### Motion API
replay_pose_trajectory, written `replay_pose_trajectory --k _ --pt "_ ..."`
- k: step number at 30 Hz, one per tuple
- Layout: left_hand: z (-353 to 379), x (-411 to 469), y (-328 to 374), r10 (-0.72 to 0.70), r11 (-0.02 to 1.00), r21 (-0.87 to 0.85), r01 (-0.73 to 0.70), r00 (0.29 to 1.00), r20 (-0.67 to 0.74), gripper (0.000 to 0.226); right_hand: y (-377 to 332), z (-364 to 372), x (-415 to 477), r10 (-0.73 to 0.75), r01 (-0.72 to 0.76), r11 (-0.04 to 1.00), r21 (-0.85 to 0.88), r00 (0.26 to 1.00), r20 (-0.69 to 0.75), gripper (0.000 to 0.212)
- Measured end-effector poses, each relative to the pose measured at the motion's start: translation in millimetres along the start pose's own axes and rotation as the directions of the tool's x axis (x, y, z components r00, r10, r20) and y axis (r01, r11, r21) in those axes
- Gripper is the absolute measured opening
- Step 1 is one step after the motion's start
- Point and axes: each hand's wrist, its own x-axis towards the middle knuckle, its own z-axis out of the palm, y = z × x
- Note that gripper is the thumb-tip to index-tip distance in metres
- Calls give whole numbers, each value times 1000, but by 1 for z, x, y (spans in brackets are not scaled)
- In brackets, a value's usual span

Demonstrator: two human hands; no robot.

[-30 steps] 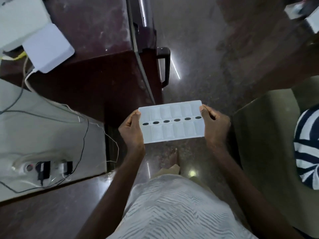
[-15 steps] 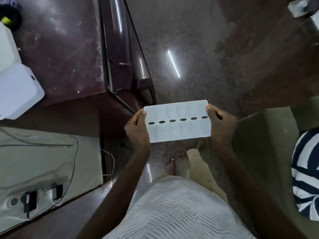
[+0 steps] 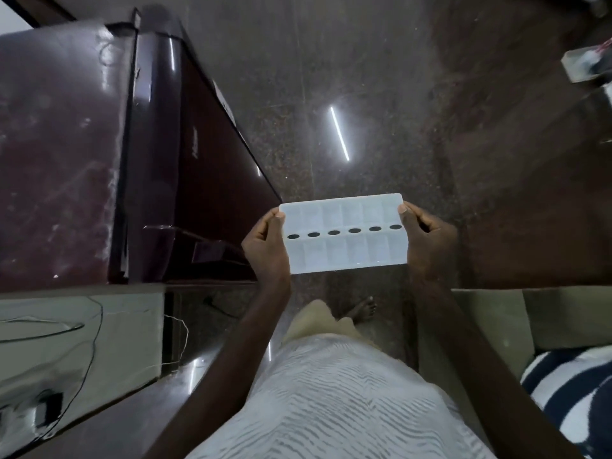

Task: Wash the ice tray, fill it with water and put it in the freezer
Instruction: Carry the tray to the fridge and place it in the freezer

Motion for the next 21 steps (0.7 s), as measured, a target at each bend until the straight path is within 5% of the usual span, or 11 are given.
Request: replay_pose_trajectory --k 21 --pt "300 79 46 -18 999 -39 19 999 39 19 -51 -16 320 -65 66 998 -16 995 82 26"
